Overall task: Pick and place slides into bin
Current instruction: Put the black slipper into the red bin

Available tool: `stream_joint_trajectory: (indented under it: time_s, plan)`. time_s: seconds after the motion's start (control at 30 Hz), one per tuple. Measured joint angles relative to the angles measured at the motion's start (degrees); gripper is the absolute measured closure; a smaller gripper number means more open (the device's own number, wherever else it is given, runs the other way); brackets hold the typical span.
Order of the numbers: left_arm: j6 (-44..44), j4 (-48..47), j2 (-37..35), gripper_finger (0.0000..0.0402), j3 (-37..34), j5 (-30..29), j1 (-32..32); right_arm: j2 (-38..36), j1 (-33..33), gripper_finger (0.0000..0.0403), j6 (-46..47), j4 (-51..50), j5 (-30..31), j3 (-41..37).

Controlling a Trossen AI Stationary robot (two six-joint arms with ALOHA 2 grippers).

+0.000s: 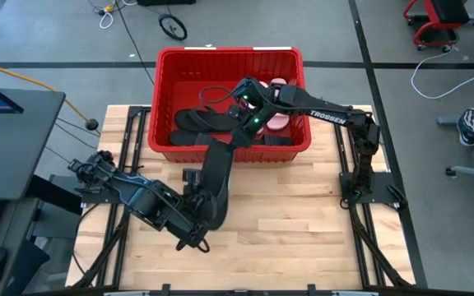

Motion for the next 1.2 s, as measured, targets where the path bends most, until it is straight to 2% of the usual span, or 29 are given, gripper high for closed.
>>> stream_joint_trajectory:
  time_s: [0.2,0.5,0.73,0.87,1.1,1.2]
  plan:
    - [-5.5,0.0,0.0,0.0220,0.0,0.2,0.0,0.0,-5.0,0.0362,-0.6,4.2,10.7,0.0]
    - [-14.0,-0.1,0.0,0.0231,0.0,0.4,0.0,0.0,-17.9,0.0362,15.6,36.9,9.1,0.0]
    - [-13.5,-0.4,-0.3,0.0245,0.0,0.4,1.6,1.1,-24.9,0.0362,13.5,32.4,18.7,0.0]
    - [-9.5,-0.4,-1.0,0.0254,0.0,0.2,4.6,4.9,-27.2,0.0362,13.9,33.1,18.7,0.0]
    - [-5.5,-0.5,-1.8,0.0273,0.0,0.0,10.5,15.8,-26.9,0.0362,23.5,35.5,16.7,-0.1]
    - [-5.4,-0.5,-1.9,0.0284,0.0,0.0,13.1,18.1,-25.9,0.0361,23.4,37.9,18.6,-0.1]
